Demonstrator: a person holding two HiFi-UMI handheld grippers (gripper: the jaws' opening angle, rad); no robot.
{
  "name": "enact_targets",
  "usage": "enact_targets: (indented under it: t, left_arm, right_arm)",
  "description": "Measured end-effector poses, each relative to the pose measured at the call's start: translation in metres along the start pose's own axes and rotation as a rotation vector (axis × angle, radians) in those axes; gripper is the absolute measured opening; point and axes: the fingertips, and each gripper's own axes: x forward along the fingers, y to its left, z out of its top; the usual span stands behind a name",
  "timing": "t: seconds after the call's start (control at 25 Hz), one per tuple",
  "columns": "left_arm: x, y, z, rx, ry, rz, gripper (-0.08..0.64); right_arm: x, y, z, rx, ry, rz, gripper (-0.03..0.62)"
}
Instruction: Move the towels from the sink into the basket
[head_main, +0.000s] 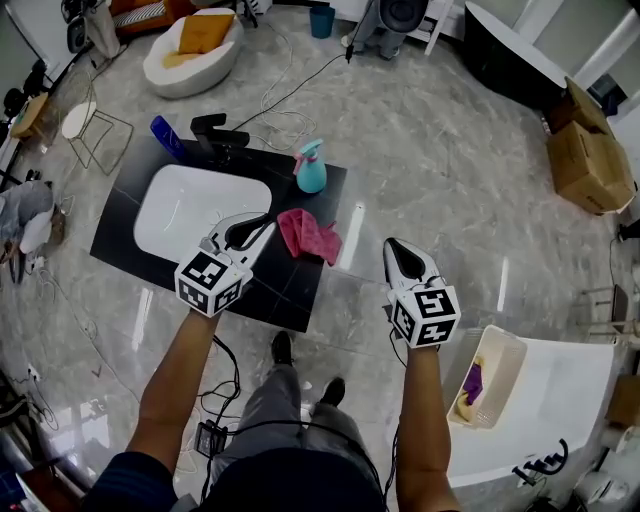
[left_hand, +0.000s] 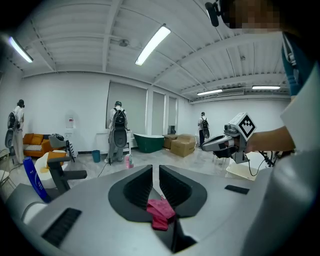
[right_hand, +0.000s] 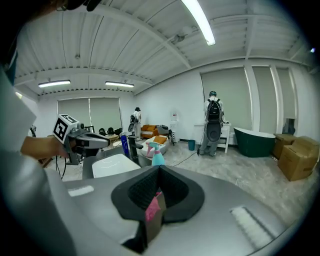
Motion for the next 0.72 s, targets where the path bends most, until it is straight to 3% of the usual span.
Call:
enact_targets:
  t: [0.72]
  left_arm:
    - [0.075,0.029,-0.119,-0.060,0.183,-0.072,0.129]
  right_arm:
    - [0.075,0.008,-0.122,0.123,0.155,0.056,0.069]
